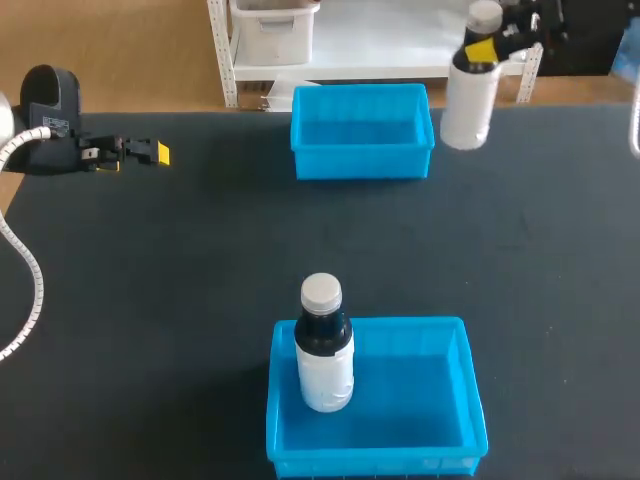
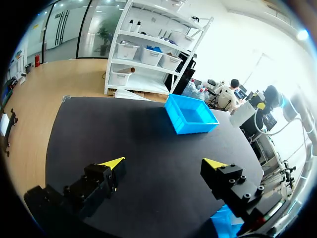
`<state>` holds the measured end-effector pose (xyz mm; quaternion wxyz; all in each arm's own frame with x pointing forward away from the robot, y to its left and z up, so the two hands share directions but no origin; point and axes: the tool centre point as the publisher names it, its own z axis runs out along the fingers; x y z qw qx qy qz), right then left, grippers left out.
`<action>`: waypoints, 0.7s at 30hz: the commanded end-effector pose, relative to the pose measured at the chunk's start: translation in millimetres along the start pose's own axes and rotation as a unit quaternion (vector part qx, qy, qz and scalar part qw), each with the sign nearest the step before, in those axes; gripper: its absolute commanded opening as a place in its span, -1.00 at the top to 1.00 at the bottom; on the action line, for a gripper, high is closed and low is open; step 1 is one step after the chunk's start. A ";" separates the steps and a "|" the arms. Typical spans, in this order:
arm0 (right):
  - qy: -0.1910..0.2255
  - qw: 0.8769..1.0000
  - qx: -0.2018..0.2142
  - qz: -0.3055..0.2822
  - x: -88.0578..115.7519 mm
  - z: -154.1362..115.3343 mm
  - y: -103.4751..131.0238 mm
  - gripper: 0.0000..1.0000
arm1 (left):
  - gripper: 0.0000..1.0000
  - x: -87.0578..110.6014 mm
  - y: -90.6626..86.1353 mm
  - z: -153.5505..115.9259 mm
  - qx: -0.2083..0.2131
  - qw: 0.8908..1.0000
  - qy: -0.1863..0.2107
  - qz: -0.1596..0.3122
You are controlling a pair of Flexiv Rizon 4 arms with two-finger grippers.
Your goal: Pick up the bottle, and place it in the far bin if it is heavy, or in the near bin if it is light.
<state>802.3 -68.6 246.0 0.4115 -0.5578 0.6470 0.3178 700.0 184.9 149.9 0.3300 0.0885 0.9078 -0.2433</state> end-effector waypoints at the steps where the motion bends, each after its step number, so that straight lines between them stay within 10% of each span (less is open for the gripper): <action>1: 0.006 1.000 -0.028 -0.001 -13.5 23.8 -27.9 1.00 | -1.00 0.0 0.0 0.0 0.000 1.000 0.000 0.000; 21: 0.006 1.000 0.013 0.026 -43.7 129.5 -52.5 1.00 | -1.00 0.0 0.0 0.0 0.000 1.000 0.000 0.000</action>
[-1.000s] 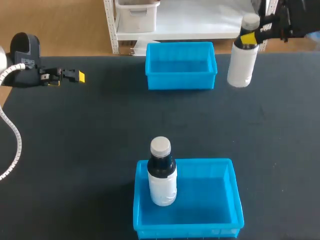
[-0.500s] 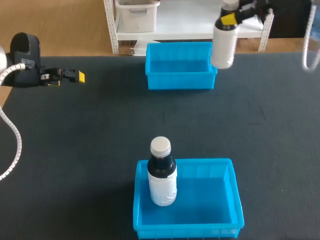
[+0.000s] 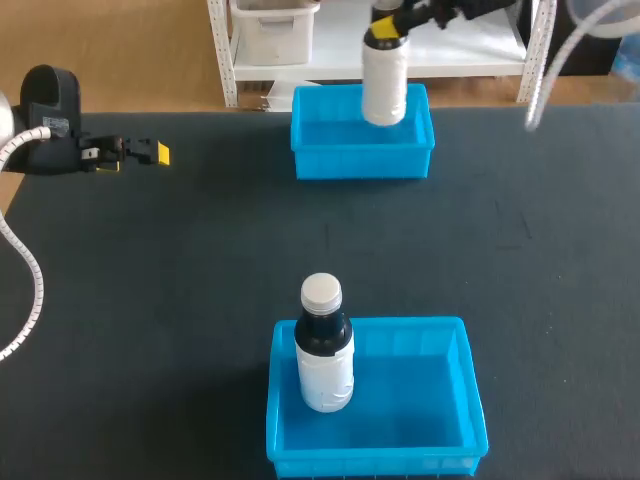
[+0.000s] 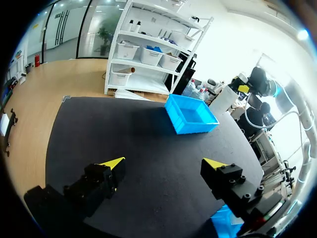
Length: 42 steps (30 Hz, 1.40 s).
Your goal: Pick up the bottle, and place it in the far bin if it is heavy, or in the near bin if it is light.
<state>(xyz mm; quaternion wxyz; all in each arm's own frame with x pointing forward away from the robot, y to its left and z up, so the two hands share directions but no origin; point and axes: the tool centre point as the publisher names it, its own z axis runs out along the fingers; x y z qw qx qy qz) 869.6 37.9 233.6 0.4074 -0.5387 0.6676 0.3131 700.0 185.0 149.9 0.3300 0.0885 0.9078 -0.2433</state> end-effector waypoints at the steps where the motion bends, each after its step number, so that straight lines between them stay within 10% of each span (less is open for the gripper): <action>1: -0.002 1.000 -0.003 0.003 -3.6 23.7 -4.8 1.00 | -1.00 0.0 0.0 0.0 0.000 1.000 0.000 0.000; 42: -0.039 0.999 -0.028 0.013 2.2 96.9 -44.5 1.00 | -1.00 0.0 0.0 0.0 0.000 1.000 0.000 0.000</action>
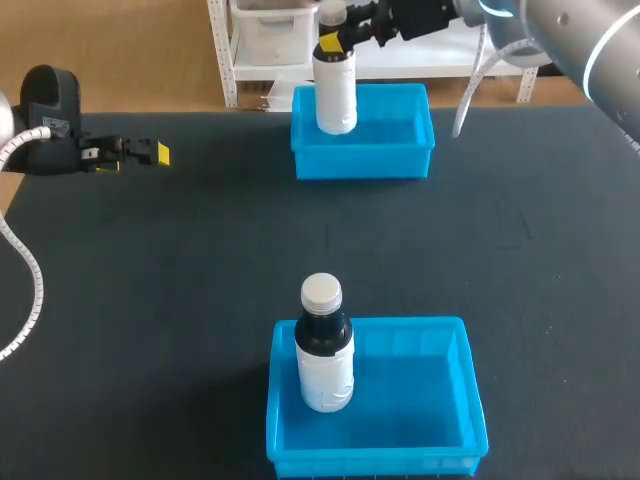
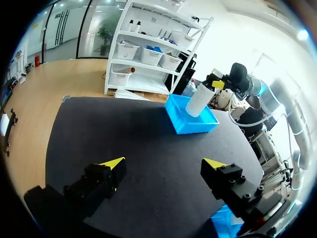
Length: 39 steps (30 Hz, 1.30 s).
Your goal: Pick up the bottle, and place it in the far bin if it is heavy, or in the near bin if it is light.
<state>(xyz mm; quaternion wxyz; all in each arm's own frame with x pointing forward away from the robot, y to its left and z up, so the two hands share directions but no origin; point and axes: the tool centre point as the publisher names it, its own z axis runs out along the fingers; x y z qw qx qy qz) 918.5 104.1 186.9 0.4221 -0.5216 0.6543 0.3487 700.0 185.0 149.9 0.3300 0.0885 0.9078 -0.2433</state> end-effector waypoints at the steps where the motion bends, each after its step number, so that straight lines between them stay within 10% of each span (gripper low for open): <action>1: 0.001 1.000 -0.016 -0.001 -2.9 9.0 -13.2 1.00 | -1.00 0.0 0.0 0.0 0.000 1.000 0.000 0.000; 39: -0.008 0.999 -0.037 0.020 42.3 41.1 -26.4 1.00 | -1.00 0.0 0.0 0.0 0.000 1.000 0.000 0.000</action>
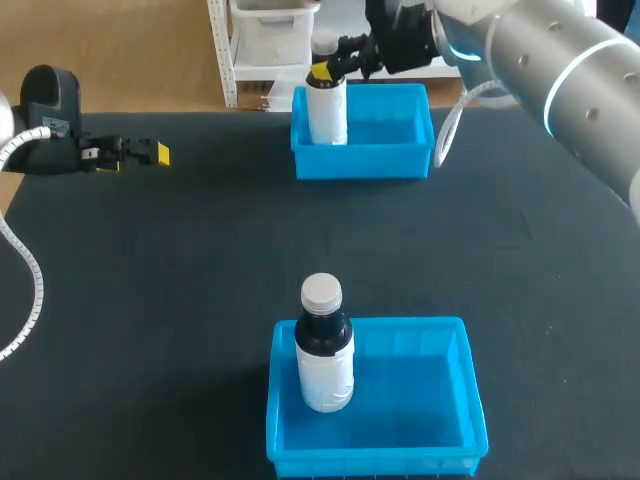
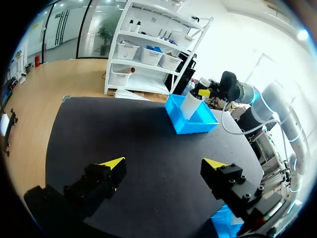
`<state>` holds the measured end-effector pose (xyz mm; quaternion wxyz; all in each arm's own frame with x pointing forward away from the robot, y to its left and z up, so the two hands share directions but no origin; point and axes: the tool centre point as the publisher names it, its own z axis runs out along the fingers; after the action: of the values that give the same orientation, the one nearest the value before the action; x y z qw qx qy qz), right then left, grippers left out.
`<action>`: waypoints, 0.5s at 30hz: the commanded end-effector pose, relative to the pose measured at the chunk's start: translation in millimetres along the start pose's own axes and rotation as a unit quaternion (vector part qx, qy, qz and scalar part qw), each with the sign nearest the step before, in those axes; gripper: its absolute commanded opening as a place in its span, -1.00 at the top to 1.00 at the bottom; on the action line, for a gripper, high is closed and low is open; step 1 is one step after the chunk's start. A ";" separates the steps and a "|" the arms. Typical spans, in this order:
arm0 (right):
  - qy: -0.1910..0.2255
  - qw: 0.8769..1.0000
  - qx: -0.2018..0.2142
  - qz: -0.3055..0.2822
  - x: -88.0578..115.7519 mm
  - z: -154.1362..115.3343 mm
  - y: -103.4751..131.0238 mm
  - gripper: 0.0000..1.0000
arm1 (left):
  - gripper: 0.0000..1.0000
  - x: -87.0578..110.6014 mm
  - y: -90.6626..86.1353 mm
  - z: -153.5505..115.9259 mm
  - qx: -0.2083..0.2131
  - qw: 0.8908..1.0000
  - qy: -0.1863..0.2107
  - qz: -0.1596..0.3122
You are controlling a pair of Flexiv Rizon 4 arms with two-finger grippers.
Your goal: Pick up the bottle, and place it in the far bin if it is heavy, or in the near bin if it is light.
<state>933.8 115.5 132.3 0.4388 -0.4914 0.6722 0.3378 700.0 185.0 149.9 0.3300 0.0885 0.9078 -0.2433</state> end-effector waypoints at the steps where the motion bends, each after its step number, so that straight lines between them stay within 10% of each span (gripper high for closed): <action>1: 0.003 0.997 -0.072 0.003 -1.7 7.3 -12.2 1.00 | -1.00 0.0 0.0 0.0 0.000 1.000 0.000 0.000; 4: 0.006 0.997 -0.074 0.005 -0.4 7.6 -11.4 0.84 | -1.00 0.0 0.0 0.0 0.000 1.000 0.000 0.000; 7: 0.008 0.997 -0.075 0.008 1.2 7.3 -10.4 0.15 | -1.00 0.0 0.0 0.0 0.000 1.000 0.000 0.000; 10: 0.009 0.997 -0.077 0.012 2.9 6.8 -9.1 -1.00 | -1.00 0.0 0.0 0.0 0.000 1.000 0.000 0.000; 15: 0.014 0.997 -0.079 0.018 5.2 1.4 -7.3 -1.00 | -1.00 0.0 0.0 0.0 0.000 1.000 0.000 0.000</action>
<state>931.5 114.0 125.9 0.4243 -0.4862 0.6840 0.3402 700.0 185.0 149.9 0.3300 0.0885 0.9078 -0.2433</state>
